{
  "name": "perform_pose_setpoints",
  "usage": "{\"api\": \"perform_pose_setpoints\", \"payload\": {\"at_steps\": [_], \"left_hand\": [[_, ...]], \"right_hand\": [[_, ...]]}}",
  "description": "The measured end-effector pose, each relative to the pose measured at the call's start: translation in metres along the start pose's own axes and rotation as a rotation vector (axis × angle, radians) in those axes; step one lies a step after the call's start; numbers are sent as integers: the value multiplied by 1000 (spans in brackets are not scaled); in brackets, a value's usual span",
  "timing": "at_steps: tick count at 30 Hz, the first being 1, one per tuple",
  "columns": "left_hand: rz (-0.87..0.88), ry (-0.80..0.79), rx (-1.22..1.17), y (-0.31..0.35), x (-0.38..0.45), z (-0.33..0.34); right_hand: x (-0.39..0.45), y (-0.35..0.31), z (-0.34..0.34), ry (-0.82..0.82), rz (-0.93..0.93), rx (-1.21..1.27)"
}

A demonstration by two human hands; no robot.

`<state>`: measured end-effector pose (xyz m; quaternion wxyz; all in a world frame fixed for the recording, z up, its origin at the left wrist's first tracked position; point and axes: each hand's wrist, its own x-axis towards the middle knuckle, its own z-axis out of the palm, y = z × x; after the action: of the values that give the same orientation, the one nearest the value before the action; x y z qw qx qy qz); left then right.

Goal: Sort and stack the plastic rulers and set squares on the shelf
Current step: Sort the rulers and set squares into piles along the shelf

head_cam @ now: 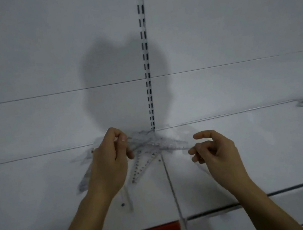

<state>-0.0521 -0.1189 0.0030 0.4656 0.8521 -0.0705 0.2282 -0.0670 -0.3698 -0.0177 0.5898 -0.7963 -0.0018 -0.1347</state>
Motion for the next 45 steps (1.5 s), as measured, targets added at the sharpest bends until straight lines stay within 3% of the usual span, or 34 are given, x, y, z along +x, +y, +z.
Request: {"api": "perform_pose_setpoints", "payload": {"at_steps": [5,9,21,31,36,45], "left_hand": [[-12,-101,-151,60,-30,94],[12,-278,-146,107,-43,169],[150,-517,-192,236,-54,355],[86,-613,60,265,29,458],[4,-652,19,250,70,506],[55,-629,-14,231,113,564]], "right_hand": [[-25,28,-112,156,49,9],[-42,53,-200,285,65,26],[-86,95,-407,599,101,-97],[-35,139,-468,647,152,-160],[24,153,-498,571,164,-238],[150,181,-499,399,205,-299]]}}
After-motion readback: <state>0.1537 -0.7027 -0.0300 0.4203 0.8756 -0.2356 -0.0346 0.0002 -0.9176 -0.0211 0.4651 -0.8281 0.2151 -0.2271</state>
